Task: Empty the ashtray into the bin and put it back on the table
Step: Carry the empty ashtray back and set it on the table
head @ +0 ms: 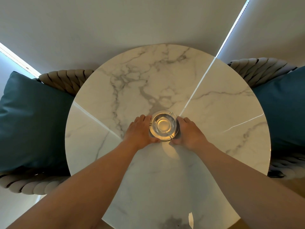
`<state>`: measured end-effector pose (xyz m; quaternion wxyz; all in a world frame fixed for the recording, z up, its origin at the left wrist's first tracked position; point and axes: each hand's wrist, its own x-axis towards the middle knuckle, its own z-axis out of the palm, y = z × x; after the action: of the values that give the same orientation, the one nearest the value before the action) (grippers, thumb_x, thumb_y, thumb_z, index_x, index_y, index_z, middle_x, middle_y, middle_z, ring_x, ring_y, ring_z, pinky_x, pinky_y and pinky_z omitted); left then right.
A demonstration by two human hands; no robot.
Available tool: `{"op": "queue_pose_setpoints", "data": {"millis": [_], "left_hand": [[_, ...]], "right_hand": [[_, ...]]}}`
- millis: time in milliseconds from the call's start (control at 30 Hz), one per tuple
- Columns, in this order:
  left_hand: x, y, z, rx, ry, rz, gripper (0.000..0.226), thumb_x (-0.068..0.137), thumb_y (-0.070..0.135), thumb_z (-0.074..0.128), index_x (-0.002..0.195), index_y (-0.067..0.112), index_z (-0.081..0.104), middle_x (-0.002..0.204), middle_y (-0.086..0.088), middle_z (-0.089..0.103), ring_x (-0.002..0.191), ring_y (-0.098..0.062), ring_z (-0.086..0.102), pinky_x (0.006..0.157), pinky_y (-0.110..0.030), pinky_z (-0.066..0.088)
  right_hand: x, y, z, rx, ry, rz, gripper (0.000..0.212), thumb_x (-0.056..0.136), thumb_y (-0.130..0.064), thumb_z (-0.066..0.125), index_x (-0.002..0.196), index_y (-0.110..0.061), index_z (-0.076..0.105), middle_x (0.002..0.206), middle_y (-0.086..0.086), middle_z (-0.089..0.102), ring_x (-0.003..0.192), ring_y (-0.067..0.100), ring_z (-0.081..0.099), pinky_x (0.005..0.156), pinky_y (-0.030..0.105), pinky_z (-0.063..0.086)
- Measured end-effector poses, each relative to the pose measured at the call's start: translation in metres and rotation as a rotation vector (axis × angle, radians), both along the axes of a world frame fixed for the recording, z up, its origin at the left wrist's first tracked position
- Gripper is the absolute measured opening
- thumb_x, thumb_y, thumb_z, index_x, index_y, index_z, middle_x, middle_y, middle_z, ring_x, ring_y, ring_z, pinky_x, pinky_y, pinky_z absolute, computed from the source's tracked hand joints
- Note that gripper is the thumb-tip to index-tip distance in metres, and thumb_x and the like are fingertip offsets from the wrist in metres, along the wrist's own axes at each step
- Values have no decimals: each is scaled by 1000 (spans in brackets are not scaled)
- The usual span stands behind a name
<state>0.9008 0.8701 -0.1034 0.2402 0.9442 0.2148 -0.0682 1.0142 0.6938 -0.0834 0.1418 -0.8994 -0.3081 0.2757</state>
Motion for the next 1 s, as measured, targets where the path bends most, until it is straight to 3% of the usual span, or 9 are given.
{"op": "queue_pose_setpoints", "data": {"millis": [567,767,1000], "left_hand": [[0,0,1,9,16,-39,104,56,61,82,139,20,36,122,-2,47,111,-24,45,91,-37,43],[-2,-2,1,-5,8,-33,101,53,66,81,134,21,39,120,-1,47,109,-22,44,92,-36,41],[-3,3,-1,-31,8,-51,92,66,52,81,138,18,36,125,-3,44,114,-25,43,97,-40,41]], "right_hand": [[-10,2,3,19,-20,-71,80,63,-42,87,125,-14,44,119,6,53,111,30,53,91,45,50],[-14,3,0,63,15,-142,82,55,-47,90,117,-14,46,114,3,55,107,26,56,88,42,51],[-11,0,-2,98,4,-160,78,56,-44,91,114,-13,51,111,4,57,104,27,57,80,35,46]]}}
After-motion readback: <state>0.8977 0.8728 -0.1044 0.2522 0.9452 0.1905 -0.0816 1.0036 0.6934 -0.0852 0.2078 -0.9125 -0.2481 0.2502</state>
